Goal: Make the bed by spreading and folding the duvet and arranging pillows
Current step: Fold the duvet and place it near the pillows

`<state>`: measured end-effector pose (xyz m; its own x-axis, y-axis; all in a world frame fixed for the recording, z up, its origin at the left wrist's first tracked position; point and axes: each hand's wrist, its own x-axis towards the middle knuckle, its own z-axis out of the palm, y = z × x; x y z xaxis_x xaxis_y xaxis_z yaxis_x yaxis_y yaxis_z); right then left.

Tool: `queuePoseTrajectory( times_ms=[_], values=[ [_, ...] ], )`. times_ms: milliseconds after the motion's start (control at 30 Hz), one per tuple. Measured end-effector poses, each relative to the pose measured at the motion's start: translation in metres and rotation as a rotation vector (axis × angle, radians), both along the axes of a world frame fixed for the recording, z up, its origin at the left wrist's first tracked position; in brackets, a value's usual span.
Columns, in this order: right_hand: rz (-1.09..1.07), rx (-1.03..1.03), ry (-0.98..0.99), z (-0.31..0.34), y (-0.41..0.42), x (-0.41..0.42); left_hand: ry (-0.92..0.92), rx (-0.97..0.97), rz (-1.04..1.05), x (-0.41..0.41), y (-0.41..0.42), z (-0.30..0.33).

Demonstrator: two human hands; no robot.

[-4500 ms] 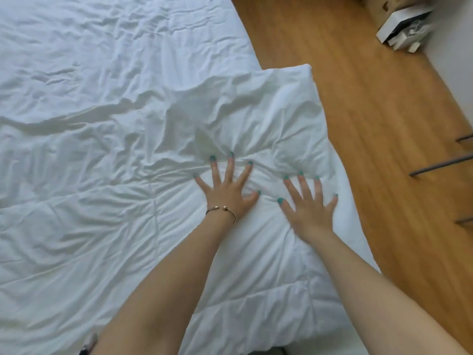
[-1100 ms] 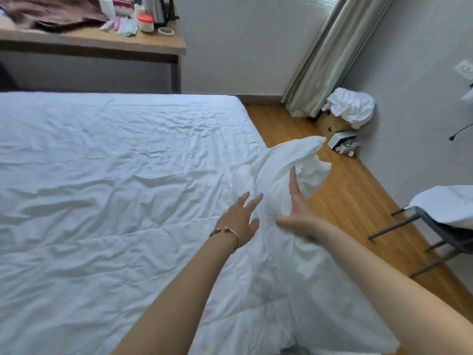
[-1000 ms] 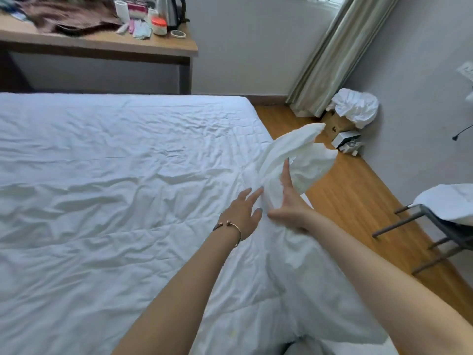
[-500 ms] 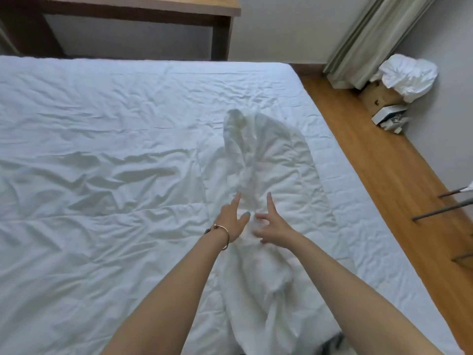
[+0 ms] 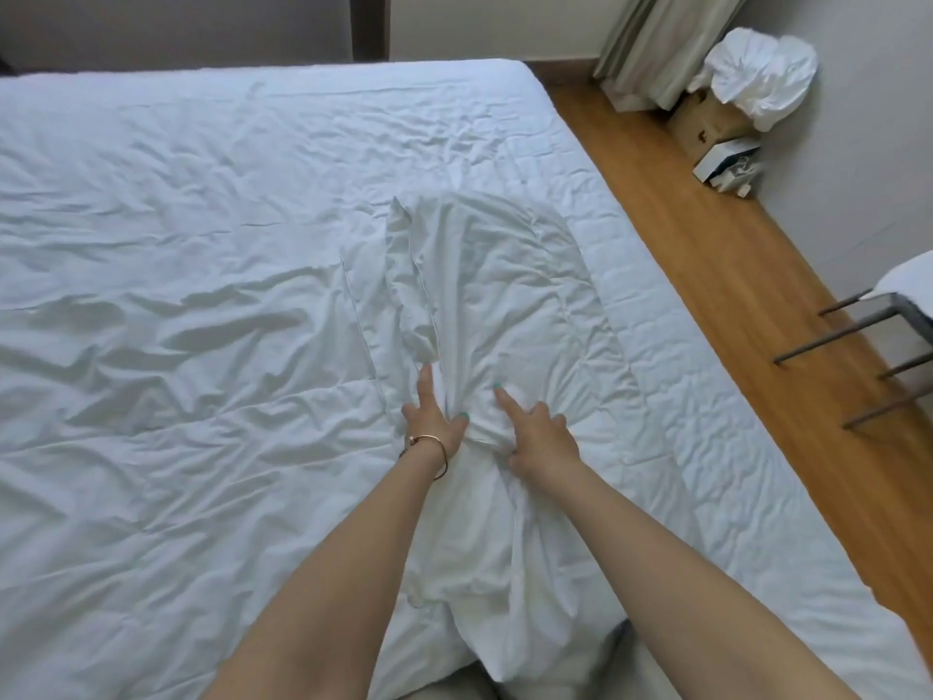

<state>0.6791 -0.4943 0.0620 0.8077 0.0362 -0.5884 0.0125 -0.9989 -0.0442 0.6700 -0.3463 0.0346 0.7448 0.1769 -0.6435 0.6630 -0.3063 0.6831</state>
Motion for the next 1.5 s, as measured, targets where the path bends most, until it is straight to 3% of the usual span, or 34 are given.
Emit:
queuePoseTrajectory(
  times_ms=[133,267,467,733,833,933,1000,1100,1200,1300,1333,1400,1500],
  values=[
    [0.245,0.043,-0.315,0.009,0.002,-0.007,-0.080,0.093,-0.031,-0.012,-0.001,-0.001],
    [0.085,0.132,-0.191,0.015,-0.004,-0.009,-0.053,0.088,-0.072,-0.027,-0.001,0.001],
    [-0.261,0.509,-0.026,0.025,-0.019,-0.012,0.057,0.113,-0.173,-0.036,0.004,0.003],
    [-0.297,0.771,0.206,0.010,0.003,-0.047,0.015,-0.050,-0.187,-0.047,0.019,-0.010],
    [-0.180,0.652,0.224,-0.010,0.022,-0.068,0.058,-0.193,-0.096,-0.056,0.024,-0.017],
    [-0.061,0.505,0.198,-0.019,0.029,-0.072,0.035,-0.363,0.140,-0.060,0.032,-0.021],
    [0.002,0.506,0.135,-0.018,0.035,-0.067,0.004,-0.453,0.350,-0.056,0.033,-0.019],
    [-0.081,0.614,0.052,-0.013,0.043,-0.073,-0.078,-0.494,0.415,-0.040,0.025,0.000],
    [-0.120,0.617,0.069,-0.025,0.039,-0.075,-0.099,-0.361,0.374,-0.027,0.017,-0.001],
    [-0.110,0.633,0.087,-0.029,0.039,-0.069,-0.071,0.151,0.196,-0.019,0.030,-0.012],
    [-0.109,0.685,0.073,-0.028,0.039,-0.067,-0.117,0.234,0.181,-0.016,0.036,-0.012],
    [-0.040,0.691,-0.017,-0.026,0.033,-0.069,-0.178,0.287,0.226,-0.008,0.050,-0.012],
    [0.170,0.384,-0.093,-0.024,0.023,-0.081,0.034,0.263,0.286,-0.003,0.071,-0.031]
  ],
)
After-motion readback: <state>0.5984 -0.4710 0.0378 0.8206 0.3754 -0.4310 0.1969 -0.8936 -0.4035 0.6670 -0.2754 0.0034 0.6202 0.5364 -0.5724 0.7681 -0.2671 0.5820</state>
